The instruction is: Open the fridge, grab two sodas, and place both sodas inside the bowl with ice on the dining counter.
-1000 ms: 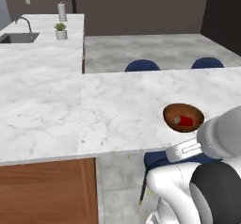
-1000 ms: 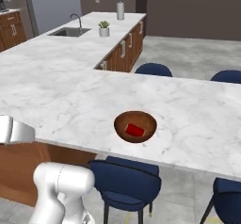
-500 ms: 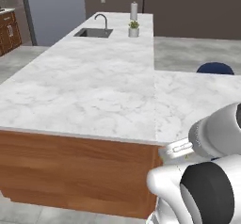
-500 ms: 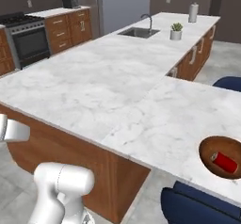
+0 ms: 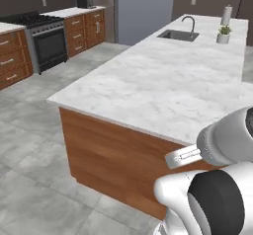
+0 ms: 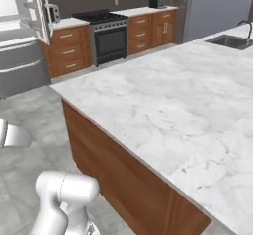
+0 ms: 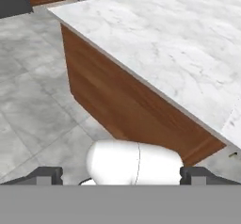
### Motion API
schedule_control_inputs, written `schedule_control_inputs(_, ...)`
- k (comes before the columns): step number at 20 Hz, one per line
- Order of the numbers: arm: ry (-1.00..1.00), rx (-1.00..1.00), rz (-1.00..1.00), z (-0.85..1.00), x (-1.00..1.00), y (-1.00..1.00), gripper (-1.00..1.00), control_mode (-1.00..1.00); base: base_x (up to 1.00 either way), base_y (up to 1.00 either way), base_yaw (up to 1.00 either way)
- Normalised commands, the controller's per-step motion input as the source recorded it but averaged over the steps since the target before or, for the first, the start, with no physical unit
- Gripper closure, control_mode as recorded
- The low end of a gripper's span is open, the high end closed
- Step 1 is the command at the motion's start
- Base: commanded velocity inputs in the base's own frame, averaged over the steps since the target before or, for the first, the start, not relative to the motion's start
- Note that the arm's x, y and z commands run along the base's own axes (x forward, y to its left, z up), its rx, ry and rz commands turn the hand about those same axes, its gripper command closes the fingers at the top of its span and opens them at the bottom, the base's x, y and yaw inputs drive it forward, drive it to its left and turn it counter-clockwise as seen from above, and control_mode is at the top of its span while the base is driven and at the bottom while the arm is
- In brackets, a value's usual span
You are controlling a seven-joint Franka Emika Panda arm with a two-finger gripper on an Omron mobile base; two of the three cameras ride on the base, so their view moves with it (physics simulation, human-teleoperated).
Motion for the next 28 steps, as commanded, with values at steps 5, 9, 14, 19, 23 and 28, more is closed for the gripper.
schedule_control_inputs(5,0.0,0.0,0.0,0.0,0.0,0.0,-1.0,1.0,0.15,0.59,0.5)
schedule_control_inputs(9,0.0,0.0,0.0,0.0,0.0,0.0,-1.0,1.0,0.79,0.64,0.26)
schedule_control_inputs(14,0.0,0.0,0.0,0.0,0.0,0.0,-1.0,1.0,1.0,0.79,0.05)
schedule_control_inputs(19,0.0,0.0,0.0,0.0,0.0,0.0,-1.0,1.0,1.0,0.93,0.0)
schedule_control_inputs(23,0.0,0.0,0.0,0.0,0.0,0.0,-1.0,1.0,1.0,0.95,0.0)
schedule_control_inputs(28,0.0,0.0,0.0,0.0,0.0,0.0,-1.0,1.0,1.0,0.94,0.0)
